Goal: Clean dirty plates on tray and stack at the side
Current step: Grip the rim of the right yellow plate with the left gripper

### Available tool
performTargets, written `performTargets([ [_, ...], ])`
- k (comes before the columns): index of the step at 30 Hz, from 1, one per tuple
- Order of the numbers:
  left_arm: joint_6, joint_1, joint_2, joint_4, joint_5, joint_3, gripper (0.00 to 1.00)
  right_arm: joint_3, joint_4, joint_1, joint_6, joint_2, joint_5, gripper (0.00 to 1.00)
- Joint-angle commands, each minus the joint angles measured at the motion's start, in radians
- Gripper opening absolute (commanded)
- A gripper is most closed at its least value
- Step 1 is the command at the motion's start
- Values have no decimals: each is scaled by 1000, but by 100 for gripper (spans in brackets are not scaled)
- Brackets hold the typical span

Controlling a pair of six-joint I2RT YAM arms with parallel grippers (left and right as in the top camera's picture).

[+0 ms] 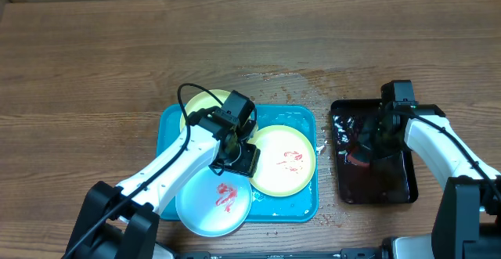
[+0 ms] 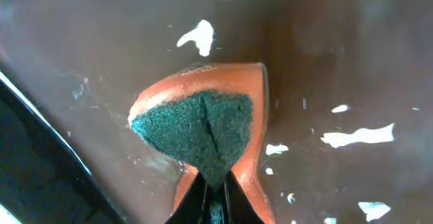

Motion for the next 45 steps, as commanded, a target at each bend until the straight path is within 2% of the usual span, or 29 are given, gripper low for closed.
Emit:
performTargets([
  [1,-6,7,4,67,19,-38,64,-2,5,-1,-1,-19,-8,4],
  [5,-6,7,4,125,11,-42,57,-2,2,-1,-4,-19,-11,4],
  [8,-22,8,4,142,-19,-44,45,-2,-5,-1,-5,-19,-10,4],
  [11,-27,15,5,142,-28,-50,50,-2,-10,-1,-8,-19,-10,4],
  [20,-40,20,5,214,-40,-129,48,-2,-10,-1,-7,-19,-10,4],
  [21,-40,20,5,228,-40,-135,45,-2,-10,-1,-7,-19,-10,4],
  [22,-40,20,5,238,-40,-135,36,-2,-10,-1,-7,-19,-10,4],
  [23,-40,20,5,247,-40,-135,16,-2,-10,-1,-7,-19,-10,4],
  [24,-40,20,5,256,-40,-135,4,-2,-10,-1,-7,-19,-10,4],
  [25,-40,20,5,263,-40,-135,4,-2,-12,-1,-7,-19,-10,4],
  [26,-40,20,5,267,-42,-135,13,-2,-14,-1,-7,-19,-10,4],
  [27,-40,20,5,270,-45,-135,42,-2,-18,-1,-7,-19,-10,4],
  [31,-40,20,5,272,-45,-135,49,-2,-21,-1,-7,-19,-10,4],
  [34,-40,20,8,274,-44,-136,57,-2,-25,-1,-7,-19,-11,4],
  [38,-75,20,47,298,-43,-136,57,-2,-36,-1,-8,-19,-10,4],
  [40,-104,20,78,306,-40,-136,47,-2,-37,-1,-8,-19,-11,4],
  [41,-119,20,92,309,-37,-136,33,-2,-36,-1,-8,-19,-11,4],
  [44,-126,20,122,310,-14,-136,7,-2,-36,-1,-7,-19,-11,4],
  [45,-125,20,122,309,-14,-136,4,-2,-36,-1,-7,-19,-10,4],
])
